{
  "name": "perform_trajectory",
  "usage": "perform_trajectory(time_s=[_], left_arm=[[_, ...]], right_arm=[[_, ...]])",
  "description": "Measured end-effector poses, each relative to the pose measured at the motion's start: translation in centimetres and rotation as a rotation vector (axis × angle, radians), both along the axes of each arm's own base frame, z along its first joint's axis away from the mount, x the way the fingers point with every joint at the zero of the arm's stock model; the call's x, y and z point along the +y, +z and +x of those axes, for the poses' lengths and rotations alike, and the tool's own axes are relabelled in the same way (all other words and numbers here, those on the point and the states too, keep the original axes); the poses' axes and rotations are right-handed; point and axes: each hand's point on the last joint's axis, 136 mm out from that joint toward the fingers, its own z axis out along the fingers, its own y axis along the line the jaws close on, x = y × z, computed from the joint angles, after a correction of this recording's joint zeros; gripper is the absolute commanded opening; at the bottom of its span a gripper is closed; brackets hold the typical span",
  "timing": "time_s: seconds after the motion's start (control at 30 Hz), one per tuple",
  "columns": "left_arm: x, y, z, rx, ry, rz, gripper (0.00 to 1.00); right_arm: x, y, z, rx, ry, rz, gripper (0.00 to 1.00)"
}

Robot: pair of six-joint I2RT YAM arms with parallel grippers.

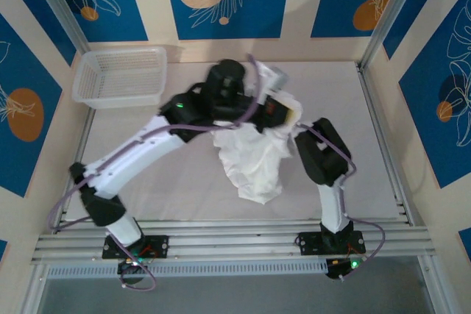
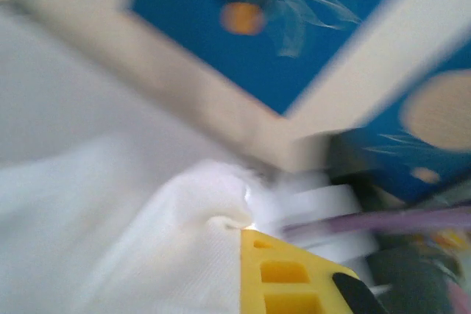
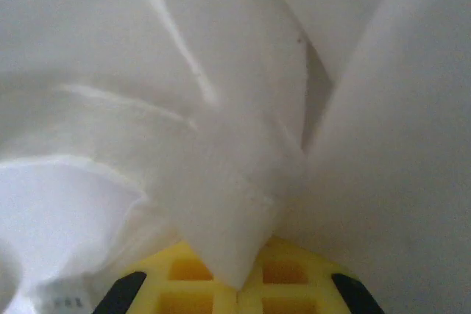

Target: Fold the inside-out t-shirt

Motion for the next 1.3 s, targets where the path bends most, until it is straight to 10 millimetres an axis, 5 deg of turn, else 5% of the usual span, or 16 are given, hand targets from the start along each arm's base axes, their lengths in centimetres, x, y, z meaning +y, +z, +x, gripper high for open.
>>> perform_trajectory(time_s=[0.13, 0.23, 0.37, 0.47, 0.63, 0.77, 0.83, 0.93, 1.0, 1.07, 1.13, 1.2, 1.3], left_arm=[[11.1, -6.6, 9.7, 0.090, 0.412, 0.107, 0.00], [15.5, -12.4, 11.7, 0.148, 0.561, 0.210, 0.00], [17.4, -19.8, 11.2, 0.220, 0.626, 0.334, 0.00], [18.6, -24.0, 11.0, 0.269, 0.670, 0.420, 0.10], [19.5, -28.1, 11.9, 0.325, 0.694, 0.513, 0.54], [19.6, -26.4, 11.7, 0.313, 0.676, 0.484, 0.79], [18.6, -23.1, 11.2, 0.280, 0.632, 0.398, 0.79], [15.8, -15.3, 8.9, 0.193, 0.482, 0.182, 0.79], [12.9, -10.5, 5.9, 0.110, 0.332, 0.059, 0.78], [9.6, -8.0, 2.0, 0.043, 0.170, 0.013, 0.78], [6.2, -7.8, -1.8, 0.004, 0.031, 0.019, 0.80], [3.5, -9.8, -4.4, 0.010, -0.067, 0.071, 0.79], [2.1, -14.7, -3.8, 0.032, -0.055, 0.175, 0.78]], right_arm=[[-2.3, 5.5, -3.0, -0.046, -0.035, 0.157, 0.00], [-2.9, 11.8, -4.1, -0.162, -0.042, 0.325, 0.00], [-3.8, 20.1, -5.1, -0.327, -0.042, 0.514, 0.00], [-4.9, 24.9, -6.0, -0.416, -0.051, 0.628, 0.00], [-5.9, 28.8, -7.2, -0.478, -0.074, 0.733, 0.00], [-6.5, 29.4, -7.4, -0.493, -0.102, 0.736, 0.00], [-7.0, 29.2, -7.3, -0.498, -0.135, 0.725, 0.00], [-7.5, 28.6, -7.0, -0.486, -0.194, 0.717, 0.00], [-7.7, 28.3, -6.6, -0.471, -0.242, 0.709, 0.00], [-8.1, 27.8, -6.1, -0.468, -0.308, 0.684, 0.00], [-8.5, 27.1, -5.8, -0.468, -0.374, 0.646, 0.00], [-8.5, 26.5, -5.9, -0.462, -0.418, 0.602, 0.00], [-8.5, 26.1, -5.8, -0.459, -0.483, 0.531, 0.00]])
